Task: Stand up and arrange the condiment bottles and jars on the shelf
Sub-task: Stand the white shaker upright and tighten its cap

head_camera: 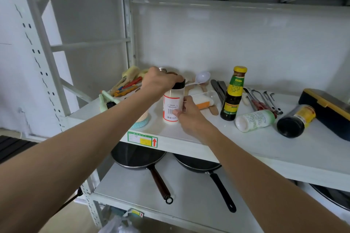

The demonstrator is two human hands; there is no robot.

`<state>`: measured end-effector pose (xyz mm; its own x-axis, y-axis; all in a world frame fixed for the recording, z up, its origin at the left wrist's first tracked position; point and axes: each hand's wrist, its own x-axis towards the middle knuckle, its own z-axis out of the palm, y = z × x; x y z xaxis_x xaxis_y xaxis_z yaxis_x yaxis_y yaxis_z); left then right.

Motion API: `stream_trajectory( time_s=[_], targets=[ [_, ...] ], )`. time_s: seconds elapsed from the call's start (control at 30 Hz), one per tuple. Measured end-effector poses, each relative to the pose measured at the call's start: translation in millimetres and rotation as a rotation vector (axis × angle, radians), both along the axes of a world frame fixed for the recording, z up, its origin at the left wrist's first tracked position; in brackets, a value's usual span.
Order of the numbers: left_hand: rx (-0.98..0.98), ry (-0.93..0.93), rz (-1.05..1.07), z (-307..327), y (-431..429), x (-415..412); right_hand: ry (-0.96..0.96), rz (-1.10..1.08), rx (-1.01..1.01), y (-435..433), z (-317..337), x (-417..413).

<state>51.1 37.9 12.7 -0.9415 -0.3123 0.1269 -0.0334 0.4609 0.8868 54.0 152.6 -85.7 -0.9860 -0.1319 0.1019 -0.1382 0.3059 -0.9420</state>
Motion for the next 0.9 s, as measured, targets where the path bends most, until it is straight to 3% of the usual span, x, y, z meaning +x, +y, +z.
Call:
stream_trajectory(
  time_s=[0.4,0.9],
  targets=[
    [0.082,-0.036,0.097,-2.2,15.8,2.5,0.028,0.031,0.061,5.0,1.8,2.7],
    [0.213,-0.078,0.044,-2.1,3.2,-13.3,0.074,-0.010,0.034,3.1,-1.1,9.4]
  ],
)
